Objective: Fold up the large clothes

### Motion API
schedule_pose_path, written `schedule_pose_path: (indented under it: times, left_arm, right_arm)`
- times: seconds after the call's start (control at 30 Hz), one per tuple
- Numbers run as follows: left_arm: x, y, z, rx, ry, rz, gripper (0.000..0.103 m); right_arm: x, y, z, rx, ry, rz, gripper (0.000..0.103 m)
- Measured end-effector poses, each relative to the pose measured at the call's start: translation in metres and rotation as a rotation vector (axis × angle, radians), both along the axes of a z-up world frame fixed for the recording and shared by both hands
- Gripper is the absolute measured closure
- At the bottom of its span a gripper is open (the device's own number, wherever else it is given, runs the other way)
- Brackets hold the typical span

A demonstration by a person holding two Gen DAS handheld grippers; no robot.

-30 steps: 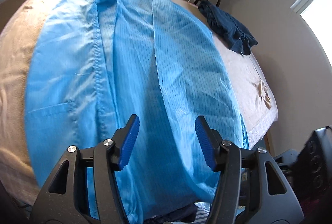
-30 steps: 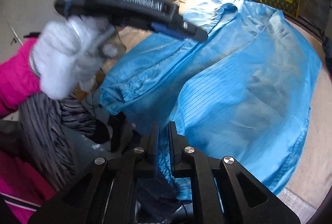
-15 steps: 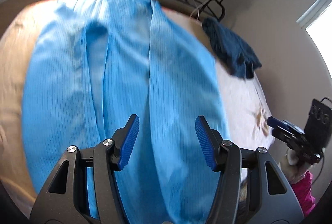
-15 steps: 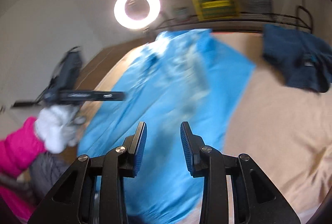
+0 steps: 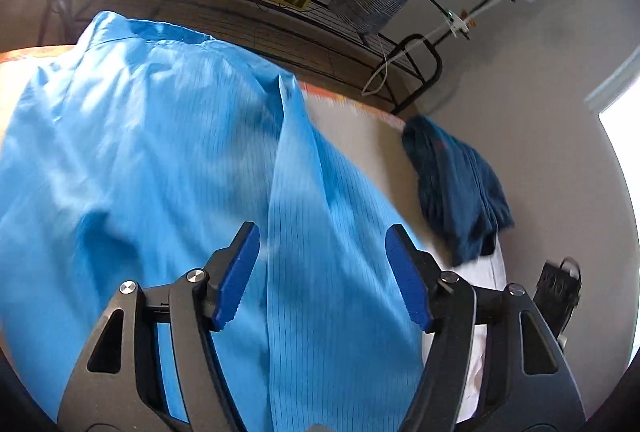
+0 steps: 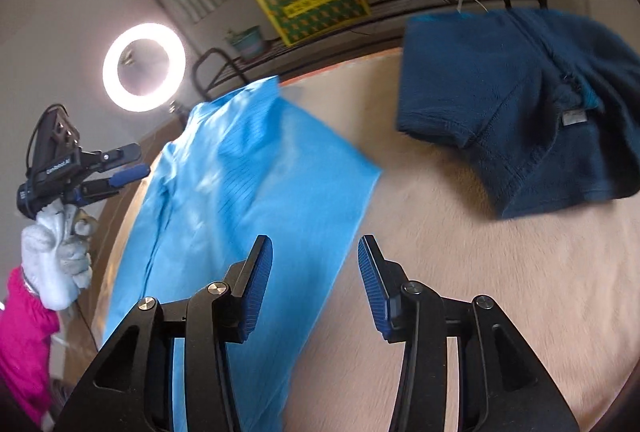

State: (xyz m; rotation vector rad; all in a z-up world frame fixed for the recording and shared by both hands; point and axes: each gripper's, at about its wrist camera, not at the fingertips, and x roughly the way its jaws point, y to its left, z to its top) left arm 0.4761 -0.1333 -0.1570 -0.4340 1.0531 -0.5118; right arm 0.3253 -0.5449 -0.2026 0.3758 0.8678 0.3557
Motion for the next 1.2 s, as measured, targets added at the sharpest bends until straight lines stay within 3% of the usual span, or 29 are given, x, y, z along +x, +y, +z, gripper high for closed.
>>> schedule_pose_path:
  times: [0.27,0.5,0.53,0.6,0.67,0.7,0.77,0.8,0.87,1.0,1.13,1.2]
  left_arm:
    - [0.088,-0.011,-0.053,-0.090,0.073,0.054,0.036]
    - [0.117,-0.022,-0.079,-0.152,0.100,0.037,0.038]
    - [0.119,-0.022,-0.082,-0.168,0.100,0.041,0.043]
    - [0.120,-0.023,-0.085,-0.204,0.105,0.037,0.080]
    - [0.118,-0.028,-0.081,-0.177,0.079,0.020,0.099]
    - [0.117,-0.030,-0.076,-0.157,0.055,0.011,0.100]
    - [0.109,-0.035,-0.066,-0.122,0.004,-0.009,0.103]
    - [0.106,-0.035,-0.061,-0.106,-0.014,-0.013,0.103]
    - [0.097,-0.027,-0.052,-0.081,-0.044,0.026,0.103]
    - [0.065,0.017,-0.045,-0.146,-0.086,0.165,0.103]
    - [0.064,0.033,-0.074,-0.098,0.007,0.228,0.103]
    - [0.068,0.029,-0.079,-0.084,0.009,0.232,0.103]
  right_arm:
    - [0.044,-0.008,-0.024,-0.002,0.022,-0.019,0.059]
    - [0.053,-0.005,-0.040,0.009,0.043,0.006,0.058]
    - [0.054,-0.005,-0.039,0.009,0.041,0.008,0.058]
    - [0.055,-0.002,-0.037,0.010,0.043,0.016,0.058]
    - [0.056,0.002,-0.036,0.003,0.043,0.020,0.058]
    - [0.056,0.004,-0.036,0.000,0.040,0.021,0.060]
    - [0.057,0.010,-0.037,-0.014,0.044,0.036,0.078]
    - [0.056,0.015,-0.038,-0.029,0.054,0.044,0.096]
    - [0.052,0.021,-0.036,-0.059,0.040,0.030,0.099]
    - [0.041,0.029,-0.026,-0.067,-0.023,0.041,0.102]
    - [0.044,0.033,-0.021,-0.105,-0.035,0.017,0.103]
    - [0.049,0.029,-0.020,-0.123,-0.033,-0.031,0.103]
